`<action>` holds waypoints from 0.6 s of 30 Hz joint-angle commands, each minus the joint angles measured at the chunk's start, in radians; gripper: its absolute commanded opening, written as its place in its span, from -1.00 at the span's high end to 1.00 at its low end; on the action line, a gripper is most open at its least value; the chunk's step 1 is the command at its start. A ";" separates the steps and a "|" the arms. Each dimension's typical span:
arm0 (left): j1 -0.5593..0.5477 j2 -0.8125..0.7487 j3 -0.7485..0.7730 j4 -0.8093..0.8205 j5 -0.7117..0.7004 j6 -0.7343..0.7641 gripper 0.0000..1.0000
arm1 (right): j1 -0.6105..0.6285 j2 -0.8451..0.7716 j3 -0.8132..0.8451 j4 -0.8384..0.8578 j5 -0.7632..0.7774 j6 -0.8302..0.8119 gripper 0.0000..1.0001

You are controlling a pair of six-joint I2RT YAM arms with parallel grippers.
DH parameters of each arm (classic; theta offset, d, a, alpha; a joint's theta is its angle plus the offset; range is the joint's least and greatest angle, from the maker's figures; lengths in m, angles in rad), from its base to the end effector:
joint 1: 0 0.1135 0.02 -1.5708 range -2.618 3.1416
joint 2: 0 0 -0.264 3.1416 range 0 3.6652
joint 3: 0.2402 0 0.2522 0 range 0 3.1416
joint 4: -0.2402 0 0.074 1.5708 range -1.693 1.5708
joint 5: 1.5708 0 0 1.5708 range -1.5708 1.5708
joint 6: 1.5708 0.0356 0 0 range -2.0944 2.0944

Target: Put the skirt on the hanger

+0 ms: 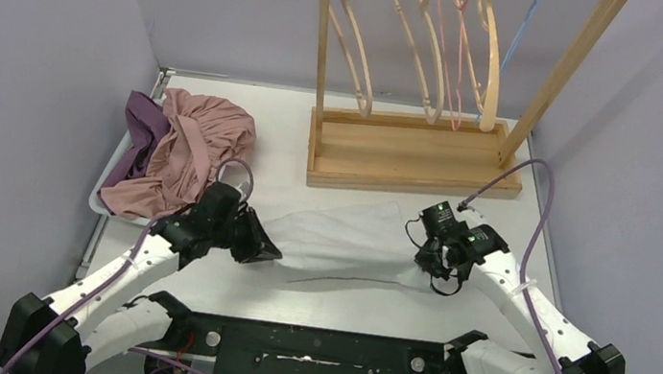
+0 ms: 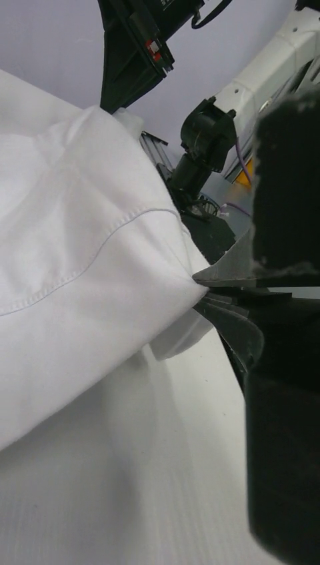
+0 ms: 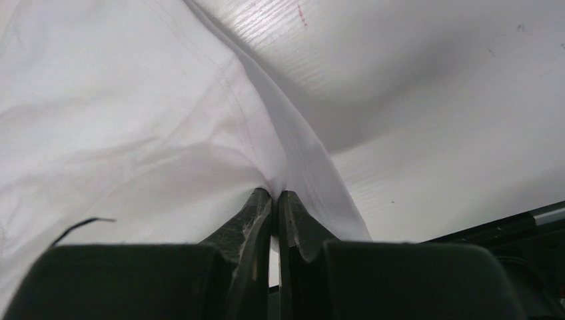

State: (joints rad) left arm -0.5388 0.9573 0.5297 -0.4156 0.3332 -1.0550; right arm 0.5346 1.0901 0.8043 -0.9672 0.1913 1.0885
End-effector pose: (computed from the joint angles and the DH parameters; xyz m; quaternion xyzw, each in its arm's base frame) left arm 0.1549 -0.1061 0.2020 -0.1782 0.9061 -0.3593 0.1344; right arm 0.1617 0.0879 0.2326 0.2833 0.9413 0.0493 0.1768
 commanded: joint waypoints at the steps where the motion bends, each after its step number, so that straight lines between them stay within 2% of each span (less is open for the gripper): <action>1: 0.063 -0.021 0.080 -0.343 0.087 0.117 1.00 | -0.039 -0.042 0.059 -0.134 0.015 -0.101 1.00; 2: 0.064 -0.016 0.066 -0.357 0.089 0.119 0.87 | -0.039 -0.047 0.047 -0.140 0.006 -0.100 1.00; 3: 0.063 -0.012 0.041 -0.361 0.090 0.121 0.54 | -0.040 -0.053 0.027 -0.136 -0.011 -0.097 0.96; 4: 0.063 -0.009 0.014 -0.359 0.090 0.117 0.44 | -0.041 -0.060 -0.001 -0.127 -0.032 -0.092 0.88; 5: 0.063 -0.004 -0.008 -0.354 0.087 0.114 0.38 | -0.041 -0.068 -0.033 -0.112 -0.055 -0.087 0.71; 8: 0.065 0.002 0.008 -0.343 0.035 0.113 0.09 | -0.042 -0.080 -0.094 -0.076 -0.083 -0.066 -0.01; 10: 0.065 0.017 0.054 -0.325 -0.026 0.130 -0.07 | -0.042 -0.075 -0.095 -0.036 -0.080 -0.079 -0.32; 12: 0.065 0.044 0.077 -0.262 -0.037 0.144 -0.16 | -0.043 -0.052 -0.078 0.014 -0.081 -0.118 -0.44; 16: 0.065 0.115 0.066 -0.050 -0.011 0.110 -0.17 | -0.049 0.018 -0.032 0.112 -0.053 -0.207 -0.50; 18: 0.070 0.169 0.077 0.005 -0.070 0.114 -0.18 | -0.067 0.037 -0.044 0.212 -0.030 -0.255 -0.50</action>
State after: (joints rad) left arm -0.4812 1.0538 0.5568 -0.6155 0.3264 -0.9459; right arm 0.4938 1.0920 0.7208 -0.9535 0.1123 0.9466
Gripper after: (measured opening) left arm 0.586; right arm 0.749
